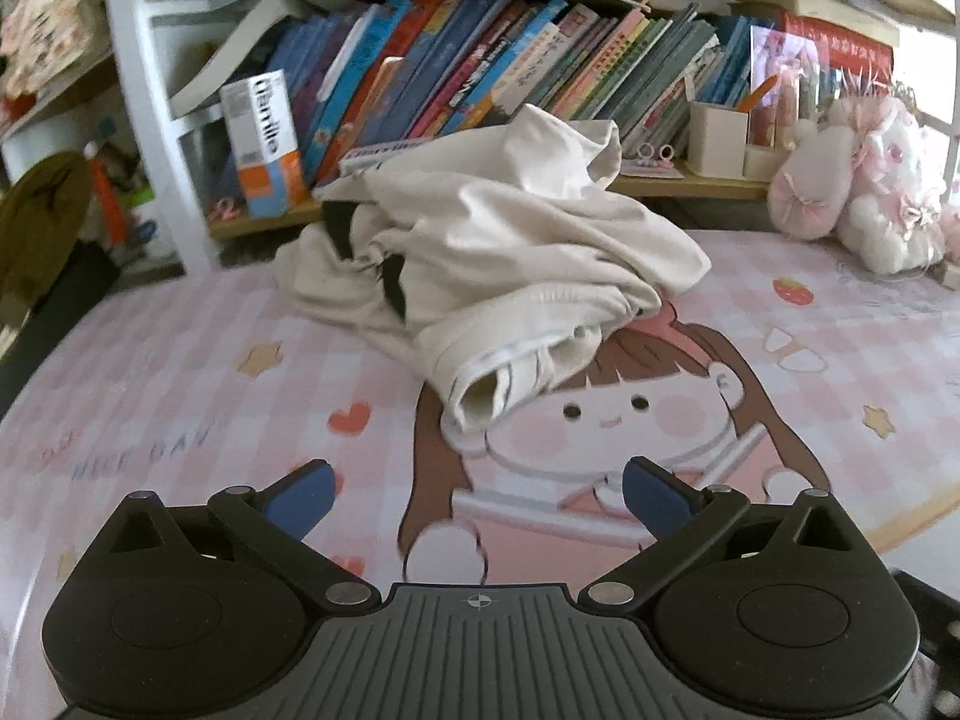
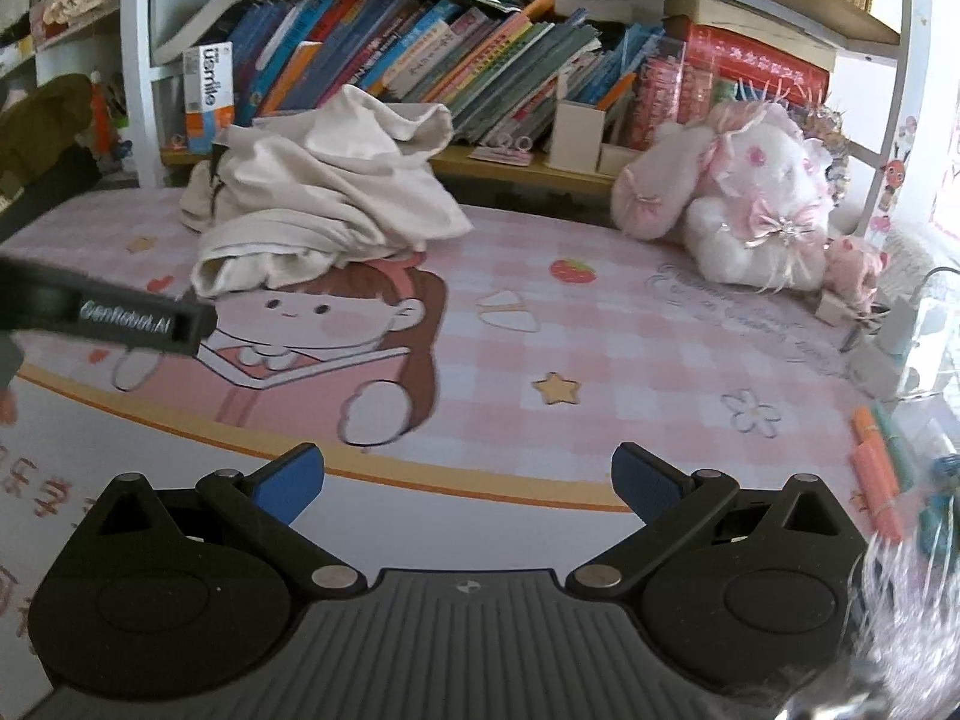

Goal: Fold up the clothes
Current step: 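Grasp the T-shirt shoulders with the left gripper while the right gripper grasps the other shoulder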

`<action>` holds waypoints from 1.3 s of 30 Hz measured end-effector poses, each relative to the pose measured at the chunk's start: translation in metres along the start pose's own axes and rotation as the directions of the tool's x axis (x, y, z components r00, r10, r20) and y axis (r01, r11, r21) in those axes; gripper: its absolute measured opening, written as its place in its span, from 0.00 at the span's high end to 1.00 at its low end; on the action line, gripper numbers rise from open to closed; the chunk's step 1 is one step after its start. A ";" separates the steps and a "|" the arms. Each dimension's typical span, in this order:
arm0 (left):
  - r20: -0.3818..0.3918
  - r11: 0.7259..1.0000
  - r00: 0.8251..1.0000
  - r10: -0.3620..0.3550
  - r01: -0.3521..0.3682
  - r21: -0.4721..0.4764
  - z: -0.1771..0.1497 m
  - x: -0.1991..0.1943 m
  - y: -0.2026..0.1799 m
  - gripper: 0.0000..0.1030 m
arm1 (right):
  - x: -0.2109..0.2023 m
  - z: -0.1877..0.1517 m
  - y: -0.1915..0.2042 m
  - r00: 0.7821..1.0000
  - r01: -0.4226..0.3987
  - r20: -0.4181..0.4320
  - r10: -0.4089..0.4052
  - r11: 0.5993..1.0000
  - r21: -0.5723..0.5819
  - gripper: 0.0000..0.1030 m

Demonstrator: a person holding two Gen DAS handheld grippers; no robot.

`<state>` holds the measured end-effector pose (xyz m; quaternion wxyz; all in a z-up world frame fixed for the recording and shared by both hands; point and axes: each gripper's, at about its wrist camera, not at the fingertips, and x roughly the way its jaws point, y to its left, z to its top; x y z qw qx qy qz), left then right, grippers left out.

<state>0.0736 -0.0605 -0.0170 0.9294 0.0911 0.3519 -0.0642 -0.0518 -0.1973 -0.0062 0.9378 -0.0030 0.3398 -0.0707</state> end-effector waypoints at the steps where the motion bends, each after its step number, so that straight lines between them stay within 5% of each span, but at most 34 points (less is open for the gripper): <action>1: 0.002 1.000 1.000 0.006 -0.006 0.013 0.003 0.006 -0.002 0.01 | 0.000 0.000 -0.003 1.000 0.002 -0.004 -0.002 1.000 -0.001 0.00; 10: -0.036 0.994 0.999 0.028 -0.024 0.105 0.023 0.057 -0.019 0.20 | -0.005 -0.001 -0.015 0.998 -0.061 -0.012 0.061 0.997 -0.039 0.01; 13: -0.033 0.998 0.999 0.034 -0.032 0.056 0.029 0.066 -0.012 0.34 | -0.009 0.001 -0.012 0.996 -0.093 -0.010 0.093 0.993 -0.078 0.02; 17: -0.024 1.000 0.999 0.023 -0.023 -0.004 0.037 0.072 0.002 0.80 | -0.012 0.004 -0.003 0.990 -0.139 -0.025 0.137 0.982 -0.126 0.07; 19: -0.001 0.999 1.000 -0.018 0.018 -0.040 0.041 0.062 0.010 0.85 | -0.013 0.006 0.005 0.989 -0.147 -0.035 0.143 0.975 -0.168 0.19; 22: 0.045 0.994 0.996 -0.079 0.083 -0.072 0.046 0.040 0.022 0.86 | -0.013 0.009 0.021 0.989 -0.150 -0.036 0.146 0.954 -0.261 0.30; 25: 0.102 0.989 0.986 -0.130 0.136 -0.058 0.043 0.008 0.030 0.87 | -0.014 0.014 0.037 0.985 -0.165 -0.017 0.171 0.916 -0.367 0.30; 32: 0.175 0.961 0.958 -0.225 0.248 -0.123 0.029 -0.062 0.062 0.87 | -0.009 0.022 0.088 0.973 -0.136 0.063 0.221 0.774 -0.618 0.30; 39: 0.199 0.939 0.936 -0.290 0.318 -0.130 0.010 -0.105 0.085 0.87 | 0.007 0.026 0.136 0.961 0.018 0.190 0.202 0.638 -0.770 0.30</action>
